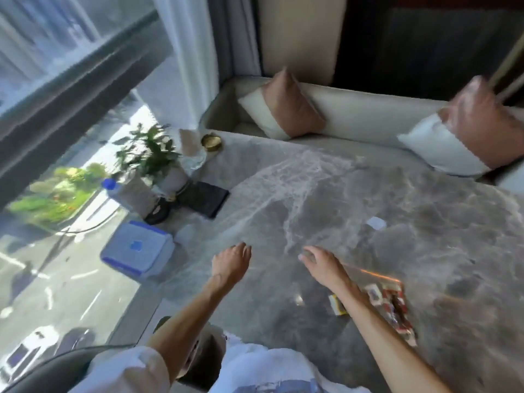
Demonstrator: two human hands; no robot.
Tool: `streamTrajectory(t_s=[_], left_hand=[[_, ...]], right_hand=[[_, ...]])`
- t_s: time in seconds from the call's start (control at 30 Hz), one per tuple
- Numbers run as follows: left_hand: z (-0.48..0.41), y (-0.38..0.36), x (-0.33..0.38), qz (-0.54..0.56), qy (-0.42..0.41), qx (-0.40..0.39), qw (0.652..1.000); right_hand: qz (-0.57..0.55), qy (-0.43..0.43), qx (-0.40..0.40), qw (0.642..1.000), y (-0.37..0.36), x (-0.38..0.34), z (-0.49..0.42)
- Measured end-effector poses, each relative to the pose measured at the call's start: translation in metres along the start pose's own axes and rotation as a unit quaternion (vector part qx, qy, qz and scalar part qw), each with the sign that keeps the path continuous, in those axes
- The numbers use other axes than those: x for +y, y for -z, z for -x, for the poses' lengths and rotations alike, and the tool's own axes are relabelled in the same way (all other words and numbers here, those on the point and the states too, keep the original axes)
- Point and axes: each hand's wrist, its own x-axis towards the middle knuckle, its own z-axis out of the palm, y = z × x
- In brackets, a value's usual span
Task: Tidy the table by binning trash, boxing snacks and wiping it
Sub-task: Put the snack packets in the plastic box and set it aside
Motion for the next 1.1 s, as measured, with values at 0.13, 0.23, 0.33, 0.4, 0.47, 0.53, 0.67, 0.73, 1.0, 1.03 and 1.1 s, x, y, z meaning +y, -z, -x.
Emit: streamTrajectory(t_s=[0.13,0.23,0.33,0.4,0.47,0.53,0.67,0.73,1.0,1.03,1.1], left_hand=[[-0.019,0.045,-0.101,0.033,0.101,0.055,0.993],[-0.03,0.075,-0.181,0.077,0.171,0.084,0.979],[-0.046,0.097,-0.256,0.11,0.237,0.102,0.96],[-0.056,0.108,-0.301,0.105,0.294,0.082,0.947],[-0.067,0.113,-0.338,0.139,0.352,0.032,0.925],[-0.077,0.114,-0.37,0.193,0.373,-0.003,0.908],[-0.099,0.103,-0.412,0.283,0.363,-0.038,0.887],[-0.103,0.094,-0.417,0.328,0.348,-0.039,0.877],[-0.091,0.058,-0.358,0.353,0.321,-0.071,0.876],[-0.089,0.051,-0.341,0.354,0.303,-0.087,0.88],[-0.088,0.039,-0.3,0.376,0.255,-0.111,0.884]], right_hand=[[0.02,0.059,-0.058,0.996,-0.038,-0.109,-0.056],[0.035,0.089,-0.098,0.991,-0.081,-0.185,-0.087],[0.019,0.075,-0.138,0.987,-0.125,-0.253,-0.109],[-0.033,0.013,-0.187,0.982,-0.155,-0.29,-0.118],[-0.128,-0.091,-0.256,0.954,-0.181,-0.318,-0.122],[-0.234,-0.182,-0.31,0.903,-0.206,-0.336,-0.127],[-0.393,-0.268,-0.315,0.821,-0.25,-0.36,-0.139],[-0.447,-0.283,-0.313,0.789,-0.263,-0.369,-0.143],[-0.36,-0.271,-0.187,0.873,-0.227,-0.315,-0.14],[-0.348,-0.271,-0.168,0.882,-0.214,-0.293,-0.135],[-0.361,-0.277,-0.14,0.879,-0.185,-0.248,-0.119]])
